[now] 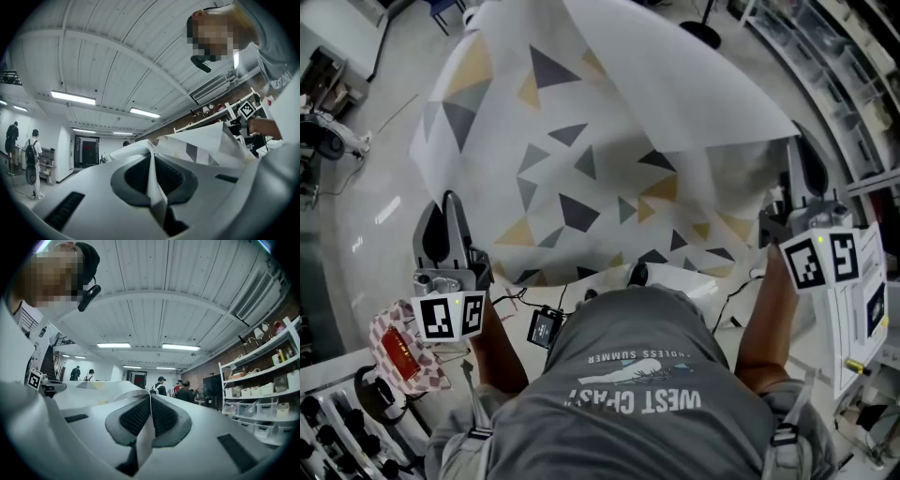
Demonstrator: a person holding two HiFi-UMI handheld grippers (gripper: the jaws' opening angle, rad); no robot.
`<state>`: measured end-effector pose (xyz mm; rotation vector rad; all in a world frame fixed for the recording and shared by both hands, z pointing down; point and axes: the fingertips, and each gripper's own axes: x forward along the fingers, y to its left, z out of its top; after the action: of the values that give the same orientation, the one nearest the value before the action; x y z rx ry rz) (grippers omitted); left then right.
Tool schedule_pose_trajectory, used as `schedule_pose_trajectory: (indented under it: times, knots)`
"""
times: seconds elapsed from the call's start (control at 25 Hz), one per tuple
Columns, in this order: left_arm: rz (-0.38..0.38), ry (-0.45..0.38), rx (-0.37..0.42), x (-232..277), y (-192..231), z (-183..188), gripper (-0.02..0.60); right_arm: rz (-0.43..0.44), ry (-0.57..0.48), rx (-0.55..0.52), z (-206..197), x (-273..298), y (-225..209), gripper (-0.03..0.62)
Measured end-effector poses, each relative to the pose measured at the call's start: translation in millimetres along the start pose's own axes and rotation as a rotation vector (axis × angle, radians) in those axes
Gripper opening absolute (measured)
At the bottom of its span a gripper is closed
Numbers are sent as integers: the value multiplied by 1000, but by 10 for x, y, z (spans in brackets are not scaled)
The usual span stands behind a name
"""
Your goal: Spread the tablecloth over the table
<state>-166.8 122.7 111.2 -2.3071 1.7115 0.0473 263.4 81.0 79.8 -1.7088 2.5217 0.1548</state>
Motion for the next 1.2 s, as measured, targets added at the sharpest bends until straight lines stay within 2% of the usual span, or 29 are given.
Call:
schedule_pose_trajectory:
  times: [0.24,0.56,0.96,1.2]
  knots:
    - [38,7,11,-123,-7,-55,12,39,1,8,-78,46,41,13]
    - [43,24,14,-75,27,-122,12,40,9,16,-148,135,6,13]
    - [-33,21,-2,413,179,-302,12,-24,29,10,-208,338,-30,12]
    - [-64,22,-22,754,571,-510,12,-55,42,4,-293,748,106,12]
